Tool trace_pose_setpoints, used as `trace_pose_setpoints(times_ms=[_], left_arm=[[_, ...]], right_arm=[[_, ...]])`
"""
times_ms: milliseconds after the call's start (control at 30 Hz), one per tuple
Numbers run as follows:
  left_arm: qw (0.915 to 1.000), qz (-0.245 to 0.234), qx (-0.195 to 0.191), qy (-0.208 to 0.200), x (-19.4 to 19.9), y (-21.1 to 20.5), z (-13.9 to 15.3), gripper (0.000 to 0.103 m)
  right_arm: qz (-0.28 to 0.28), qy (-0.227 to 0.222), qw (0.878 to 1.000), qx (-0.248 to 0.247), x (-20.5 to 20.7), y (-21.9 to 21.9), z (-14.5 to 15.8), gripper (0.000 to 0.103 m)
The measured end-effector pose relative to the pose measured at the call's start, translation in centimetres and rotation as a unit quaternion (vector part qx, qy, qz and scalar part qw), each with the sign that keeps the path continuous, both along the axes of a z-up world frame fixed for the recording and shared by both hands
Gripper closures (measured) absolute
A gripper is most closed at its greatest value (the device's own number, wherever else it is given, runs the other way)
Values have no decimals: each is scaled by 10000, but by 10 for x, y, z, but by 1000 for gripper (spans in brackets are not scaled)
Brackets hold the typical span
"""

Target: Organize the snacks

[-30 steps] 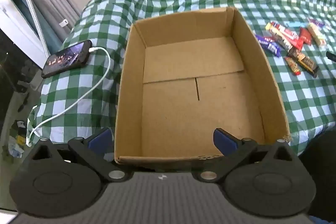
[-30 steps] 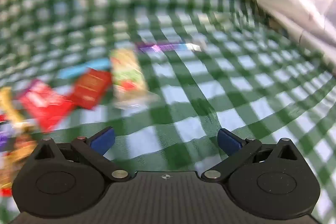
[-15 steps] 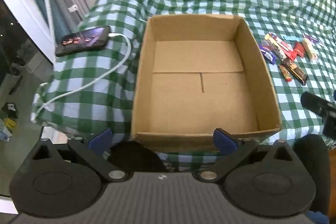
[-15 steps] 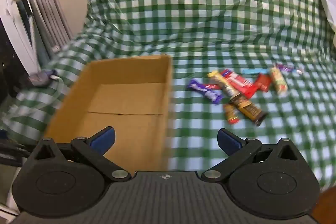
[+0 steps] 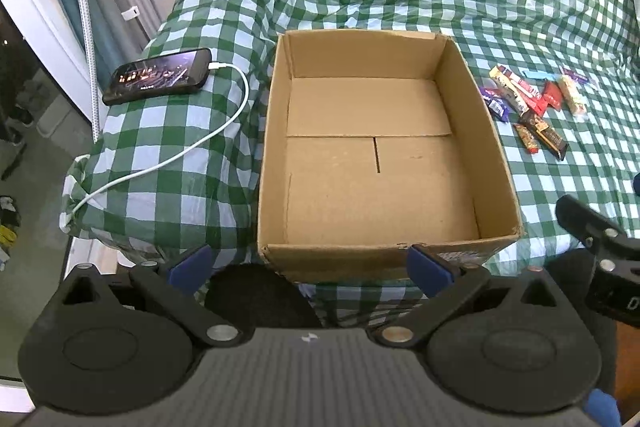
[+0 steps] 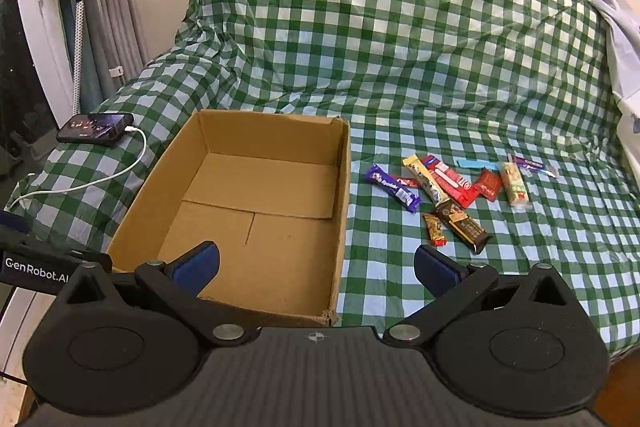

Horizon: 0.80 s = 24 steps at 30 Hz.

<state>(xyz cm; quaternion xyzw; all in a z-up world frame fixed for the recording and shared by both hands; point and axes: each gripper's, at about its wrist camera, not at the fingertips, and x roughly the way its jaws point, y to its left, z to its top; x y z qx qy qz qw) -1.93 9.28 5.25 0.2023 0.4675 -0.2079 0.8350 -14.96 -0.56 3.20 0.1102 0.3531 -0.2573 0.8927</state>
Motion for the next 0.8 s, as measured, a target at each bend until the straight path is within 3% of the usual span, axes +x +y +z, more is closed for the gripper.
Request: trace_pose_setpoints(times_ms=[167, 300, 433, 533, 700, 800], left_arm=[[9998, -88, -67, 150, 4, -2, 10, 0], [9997, -247, 27, -26, 2, -4, 25, 0], [9994, -341, -27, 53, 5, -1, 42, 0], [9989, -454, -135, 13, 7, 0, 69, 0], [9956, -597, -514, -504, 4, -4, 132, 0], [9933, -713, -649, -635, -2, -13, 154, 0]], right_arm=[[-36, 2, 10000, 12, -6, -10, 0, 0], [-179, -32, 9998, 74, -10, -12, 5, 0], [-168, -39, 9997, 172, -13, -12, 11, 0], [-216, -77, 9995, 208, -15, -16, 19, 0], [-370, -181, 9987, 289, -13, -21, 31, 0], [-405, -190, 9985, 330, -10, -24, 34, 0]])
